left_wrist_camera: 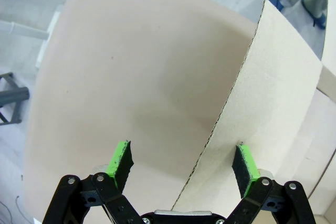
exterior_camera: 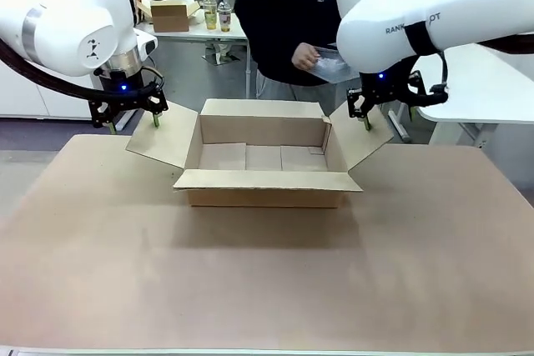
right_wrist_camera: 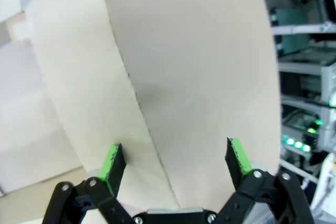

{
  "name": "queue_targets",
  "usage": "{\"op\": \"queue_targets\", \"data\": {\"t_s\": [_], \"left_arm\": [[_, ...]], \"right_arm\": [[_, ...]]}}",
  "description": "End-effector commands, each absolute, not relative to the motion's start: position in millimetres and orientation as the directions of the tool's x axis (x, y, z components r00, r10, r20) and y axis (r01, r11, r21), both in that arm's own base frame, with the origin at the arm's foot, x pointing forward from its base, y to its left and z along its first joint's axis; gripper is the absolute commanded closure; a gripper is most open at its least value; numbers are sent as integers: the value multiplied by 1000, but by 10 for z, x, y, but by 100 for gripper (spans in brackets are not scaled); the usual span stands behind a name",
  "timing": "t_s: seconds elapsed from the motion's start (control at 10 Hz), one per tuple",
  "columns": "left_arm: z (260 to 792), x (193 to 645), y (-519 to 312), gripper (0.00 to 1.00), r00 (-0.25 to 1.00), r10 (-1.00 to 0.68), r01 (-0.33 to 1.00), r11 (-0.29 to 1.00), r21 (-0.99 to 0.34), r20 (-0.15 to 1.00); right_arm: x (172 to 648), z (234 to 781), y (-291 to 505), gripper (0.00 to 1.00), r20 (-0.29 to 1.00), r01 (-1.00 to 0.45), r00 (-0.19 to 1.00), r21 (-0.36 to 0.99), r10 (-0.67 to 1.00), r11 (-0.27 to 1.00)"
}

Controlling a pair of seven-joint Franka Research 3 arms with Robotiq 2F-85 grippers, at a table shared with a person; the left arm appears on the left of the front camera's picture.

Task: Pack the gift set into the box.
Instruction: Place both hands on the side flaps of the Package Box and spread them outward.

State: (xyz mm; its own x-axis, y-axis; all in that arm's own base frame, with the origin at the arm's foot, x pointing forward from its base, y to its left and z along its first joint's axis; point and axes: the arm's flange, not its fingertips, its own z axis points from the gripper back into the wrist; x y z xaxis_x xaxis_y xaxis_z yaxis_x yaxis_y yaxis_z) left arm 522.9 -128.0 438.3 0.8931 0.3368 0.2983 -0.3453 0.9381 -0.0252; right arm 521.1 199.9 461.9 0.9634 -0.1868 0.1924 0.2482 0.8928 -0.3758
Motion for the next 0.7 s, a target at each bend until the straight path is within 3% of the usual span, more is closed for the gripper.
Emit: {"op": "queue_targets", "data": {"t_s": [0.0, 0.6], "left_arm": [[4389, 5221, -1294, 0, 886, 348, -363, 932, -10, 308], [4389, 5221, -1294, 0, 886, 348, -363, 932, -10, 308]], "right_arm": [[5146, 4420, 1819, 0, 194, 304, 948, -300, -254, 904], [5214, 4518, 1925, 0, 176, 262, 961, -351, -212, 899]]}}
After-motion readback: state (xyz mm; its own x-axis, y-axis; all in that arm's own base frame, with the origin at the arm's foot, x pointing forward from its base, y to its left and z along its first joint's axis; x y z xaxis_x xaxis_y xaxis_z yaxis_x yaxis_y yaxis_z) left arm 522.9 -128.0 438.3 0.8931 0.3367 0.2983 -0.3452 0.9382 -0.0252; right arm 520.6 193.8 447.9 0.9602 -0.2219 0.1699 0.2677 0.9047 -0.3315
